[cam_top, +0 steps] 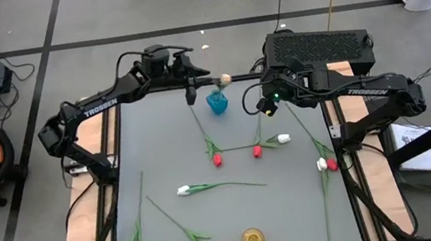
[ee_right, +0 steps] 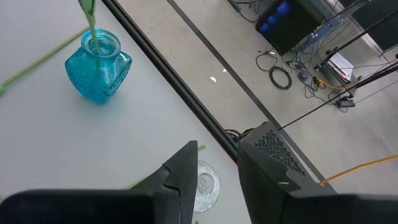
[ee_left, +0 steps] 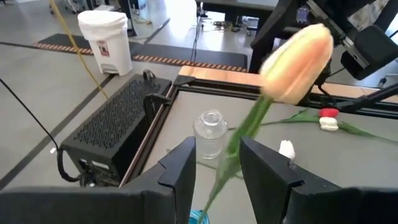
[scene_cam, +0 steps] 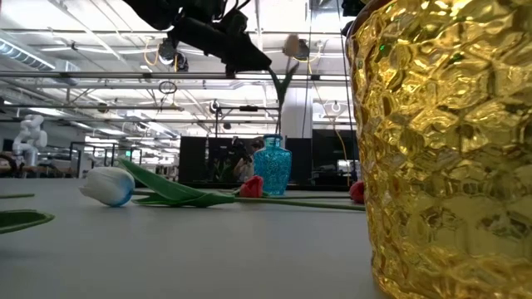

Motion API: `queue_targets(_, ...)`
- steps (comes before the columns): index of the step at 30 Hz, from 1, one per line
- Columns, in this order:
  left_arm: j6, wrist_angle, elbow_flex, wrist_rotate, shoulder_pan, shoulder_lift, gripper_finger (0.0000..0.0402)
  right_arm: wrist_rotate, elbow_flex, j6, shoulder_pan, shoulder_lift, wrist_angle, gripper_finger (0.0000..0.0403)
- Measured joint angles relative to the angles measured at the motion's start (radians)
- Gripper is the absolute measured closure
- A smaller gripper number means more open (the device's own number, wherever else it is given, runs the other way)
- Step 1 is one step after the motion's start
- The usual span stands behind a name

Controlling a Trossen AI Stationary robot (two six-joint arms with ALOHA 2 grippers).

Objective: Sort flowers into vase by color
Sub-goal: Put the right yellow flower into the blue vase

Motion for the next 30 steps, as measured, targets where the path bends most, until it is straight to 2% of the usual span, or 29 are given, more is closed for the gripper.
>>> queue_targets(19,0.006,-0.019,0.001,0.0,0.001,-0.009,0.0271,-0.022,0.0,0.0,0.0,0.0,-0.023,0.0298)
queue_targets(30,0.06,-0.215,0.001,-0.043,0.008,-0.094,0.0271,-0.022,0.0,-0.005,0.0,0.0,-0.181,0.0298)
